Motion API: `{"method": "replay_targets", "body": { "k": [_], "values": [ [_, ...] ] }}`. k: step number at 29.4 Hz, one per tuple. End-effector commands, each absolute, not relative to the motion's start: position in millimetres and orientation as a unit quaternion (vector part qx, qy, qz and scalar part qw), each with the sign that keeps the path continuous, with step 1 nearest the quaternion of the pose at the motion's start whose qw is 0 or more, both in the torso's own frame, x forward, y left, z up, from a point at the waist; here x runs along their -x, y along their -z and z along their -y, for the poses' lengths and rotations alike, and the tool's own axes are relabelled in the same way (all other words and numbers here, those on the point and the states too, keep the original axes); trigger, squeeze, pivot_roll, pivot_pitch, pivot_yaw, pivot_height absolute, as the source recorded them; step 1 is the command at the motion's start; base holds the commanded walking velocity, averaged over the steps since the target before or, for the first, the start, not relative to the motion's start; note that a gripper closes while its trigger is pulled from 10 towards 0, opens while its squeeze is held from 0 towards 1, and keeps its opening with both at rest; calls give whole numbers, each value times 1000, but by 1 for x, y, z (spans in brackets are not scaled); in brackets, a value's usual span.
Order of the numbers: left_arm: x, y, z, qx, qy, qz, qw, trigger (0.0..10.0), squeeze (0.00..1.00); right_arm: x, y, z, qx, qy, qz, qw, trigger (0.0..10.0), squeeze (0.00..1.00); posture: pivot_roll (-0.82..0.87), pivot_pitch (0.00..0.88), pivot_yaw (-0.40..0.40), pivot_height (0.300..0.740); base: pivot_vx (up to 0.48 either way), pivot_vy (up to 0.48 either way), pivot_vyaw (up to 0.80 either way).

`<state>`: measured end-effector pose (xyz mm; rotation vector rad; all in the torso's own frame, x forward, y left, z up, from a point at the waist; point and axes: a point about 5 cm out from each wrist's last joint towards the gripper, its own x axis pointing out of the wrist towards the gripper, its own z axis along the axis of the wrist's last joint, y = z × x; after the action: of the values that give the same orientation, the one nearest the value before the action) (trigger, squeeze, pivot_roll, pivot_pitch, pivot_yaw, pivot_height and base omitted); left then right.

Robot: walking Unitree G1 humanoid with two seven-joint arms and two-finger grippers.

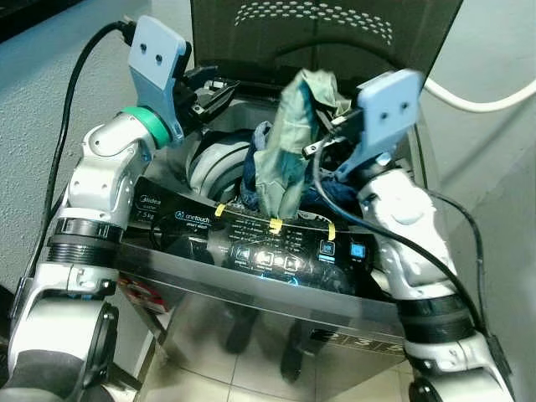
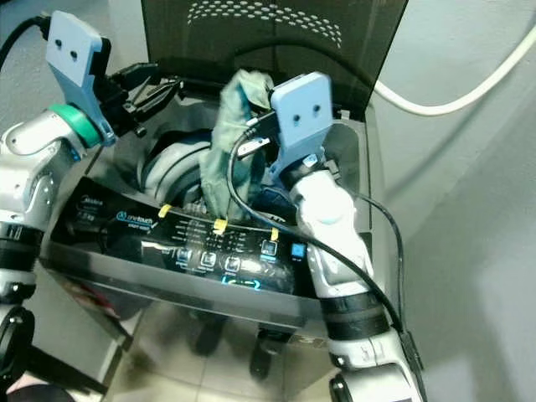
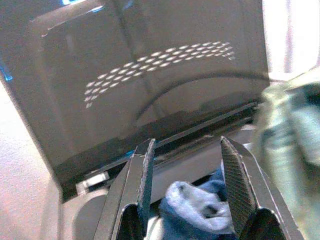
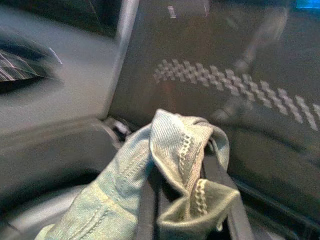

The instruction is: Clothes washing

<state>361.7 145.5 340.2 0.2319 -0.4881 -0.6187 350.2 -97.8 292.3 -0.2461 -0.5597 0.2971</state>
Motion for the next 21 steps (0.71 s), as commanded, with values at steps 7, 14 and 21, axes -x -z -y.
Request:
{"method": "replay_targets", "body": {
  "k": [7,14,21],
  "values": [
    [-340,-337,-140,-94,337,255,902,10000,0,-362,-285,93,184,-115,248,944,10000,1000,74,110,25,740,0,0,0],
    [-317,-329,-145,-74,341,252,903,10000,0,-362,-281,94,192,-133,233,944,10000,1000,88,114,16,740,0,0,0],
    [-306,-324,-154,-80,335,238,908,10000,0,-358,-270,106,208,-172,196,943,10000,1000,105,115,21,740,0,0,0]
  ]
}}
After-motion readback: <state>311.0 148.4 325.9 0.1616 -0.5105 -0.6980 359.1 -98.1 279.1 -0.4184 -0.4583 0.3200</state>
